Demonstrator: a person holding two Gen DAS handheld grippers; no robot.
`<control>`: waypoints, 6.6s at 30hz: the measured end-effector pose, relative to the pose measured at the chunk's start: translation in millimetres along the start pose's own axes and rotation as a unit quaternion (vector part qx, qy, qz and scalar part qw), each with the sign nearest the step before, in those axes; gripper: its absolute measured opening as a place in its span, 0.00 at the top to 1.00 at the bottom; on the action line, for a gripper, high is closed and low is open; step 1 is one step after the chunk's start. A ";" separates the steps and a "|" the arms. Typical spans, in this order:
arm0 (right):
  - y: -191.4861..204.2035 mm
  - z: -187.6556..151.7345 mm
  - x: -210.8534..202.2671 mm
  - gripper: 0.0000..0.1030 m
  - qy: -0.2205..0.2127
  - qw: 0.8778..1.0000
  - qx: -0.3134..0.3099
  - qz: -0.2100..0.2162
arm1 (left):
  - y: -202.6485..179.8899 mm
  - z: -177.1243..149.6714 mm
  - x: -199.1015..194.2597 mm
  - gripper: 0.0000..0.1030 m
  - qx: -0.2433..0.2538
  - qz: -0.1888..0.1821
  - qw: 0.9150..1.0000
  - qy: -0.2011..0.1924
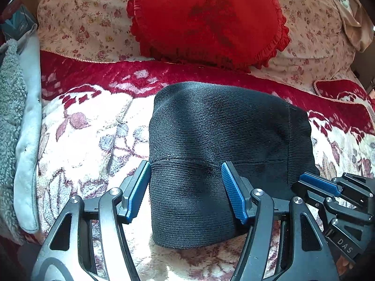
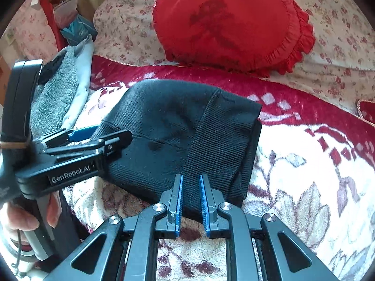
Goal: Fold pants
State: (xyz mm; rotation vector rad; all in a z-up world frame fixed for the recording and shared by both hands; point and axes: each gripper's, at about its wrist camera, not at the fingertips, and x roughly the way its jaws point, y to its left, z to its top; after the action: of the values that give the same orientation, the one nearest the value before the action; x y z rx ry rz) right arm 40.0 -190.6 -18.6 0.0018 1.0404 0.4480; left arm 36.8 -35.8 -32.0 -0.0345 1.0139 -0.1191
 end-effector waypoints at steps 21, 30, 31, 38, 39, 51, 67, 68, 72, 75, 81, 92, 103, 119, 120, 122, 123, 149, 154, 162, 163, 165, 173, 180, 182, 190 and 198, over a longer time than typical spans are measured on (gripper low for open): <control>-1.1 -7.1 -8.6 0.87 0.006 1.000 0.009 0.023 | 1.2 -4.9 -5.0 0.39 -0.008 0.003 1.000 -0.002; -1.7 13.8 -23.7 0.76 -0.033 0.999 0.022 0.019 | -0.6 -4.5 -15.0 0.39 0.003 0.024 1.000 -0.016; -0.6 16.7 -22.9 0.76 -0.036 0.999 0.025 0.017 | -0.4 -4.4 -15.8 0.39 0.003 0.027 0.999 -0.017; 6.2 24.9 -16.3 0.76 -0.044 0.998 0.032 0.019 | 1.7 -4.7 -19.0 0.39 -0.001 0.045 0.999 -0.031; 6.3 24.9 -15.9 0.76 -0.044 0.998 0.033 0.018 | 2.5 -5.0 -19.1 0.39 -0.005 0.044 0.999 -0.032; -3.1 19.6 -16.0 0.72 -0.051 0.997 0.050 -0.002 | 2.1 -6.5 -22.7 0.39 -0.016 0.036 0.999 -0.036; -41.6 16.7 -0.3 0.56 -0.041 0.993 0.107 -0.006 | 2.5 -3.8 -8.7 0.36 -0.017 0.013 1.000 -0.015; -42.0 16.8 0.0 0.55 -0.041 0.993 0.107 -0.006 | 2.5 -3.3 -7.7 0.34 -0.017 0.013 1.000 -0.014; -46.1 16.6 2.1 0.53 -0.041 0.992 0.120 0.002 | 4.1 -2.4 -4.7 0.27 -0.019 0.007 1.000 -0.011; -49.1 15.8 4.0 0.52 -0.040 0.991 0.127 0.005 | 5.2 -1.0 -0.5 0.26 -0.022 -0.008 1.000 -0.003; -55.5 18.0 11.9 0.48 -0.035 0.990 0.135 0.021 | 6.1 2.9 4.8 0.23 -0.017 -0.022 1.000 0.006; -73.4 13.8 28.3 0.39 -0.039 0.978 0.192 0.078 | 4.9 8.7 13.9 0.19 -0.014 -0.031 0.999 0.008; -57.2 16.2 33.0 0.43 -0.059 0.979 0.176 0.079 | 2.7 8.4 15.9 0.18 -0.015 -0.039 0.999 -0.001; -52.0 64.5 -1.2 0.66 -0.133 0.984 0.113 0.040 | -3.8 63.1 4.7 0.46 0.008 -0.045 0.998 -0.042; -54.9 69.6 3.9 0.66 -0.131 0.984 0.115 0.038 | -6.8 66.6 10.1 0.46 0.015 -0.039 0.998 -0.043; -62.1 76.5 16.6 0.66 -0.121 0.984 0.122 0.036 | -11.2 70.1 19.2 0.46 0.027 -0.029 0.998 -0.041; -66.1 78.1 21.4 0.65 -0.116 0.985 0.122 0.032 | -13.4 70.5 23.9 0.46 0.033 -0.026 0.998 -0.037; -18.2 56.3 30.3 0.71 -0.041 0.998 -0.014 -0.053 | -10.4 55.0 26.1 0.46 0.007 0.012 0.999 -0.035; -21.5 59.3 18.5 0.71 -0.053 0.998 0.008 -0.038 | -14.3 54.8 20.5 0.46 0.024 0.021 0.999 -0.038; -16.0 65.8 4.8 0.70 -0.078 0.996 0.031 -0.044 | -8.7 49.6 2.6 0.46 0.015 0.042 0.997 -0.055; -14.5 65.8 3.9 0.70 -0.079 0.995 0.031 -0.044 | -7.9 48.8 0.9 0.46 0.014 0.044 0.997 -0.057; -12.2 66.0 1.4 0.69 -0.084 0.995 0.032 -0.044 | -6.3 44.9 -4.2 0.46 0.014 0.051 0.997 -0.062; -4.8 63.3 -7.3 0.69 -0.090 0.994 0.035 -0.042 | -3.1 31.9 -22.6 0.46 0.014 0.065 0.995 -0.080; -1.2 60.6 -14.4 0.68 -0.093 0.994 0.035 -0.044 | -0.7 25.7 -34.8 0.46 0.010 0.056 0.994 -0.089; 0.9 60.4 -15.7 0.68 -0.093 0.994 0.033 -0.044 | -0.1 24.9 -37.4 0.46 0.008 0.055 0.994 -0.091; 4.6 57.8 -15.6 0.67 -0.090 0.994 0.032 -0.043 | 2.4 22.4 -42.2 0.46 0.007 0.060 0.994 -0.095; 6.7 55.4 -10.9 0.66 -0.086 0.995 0.031 -0.044 | -0.7 20.5 -42.2 0.46 0.013 0.059 0.994 -0.096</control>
State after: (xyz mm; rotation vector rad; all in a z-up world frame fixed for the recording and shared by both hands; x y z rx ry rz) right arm 79.1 -177.0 20.3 0.0487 0.8804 0.3300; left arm 32.0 -32.1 14.5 0.0371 0.8204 -0.0204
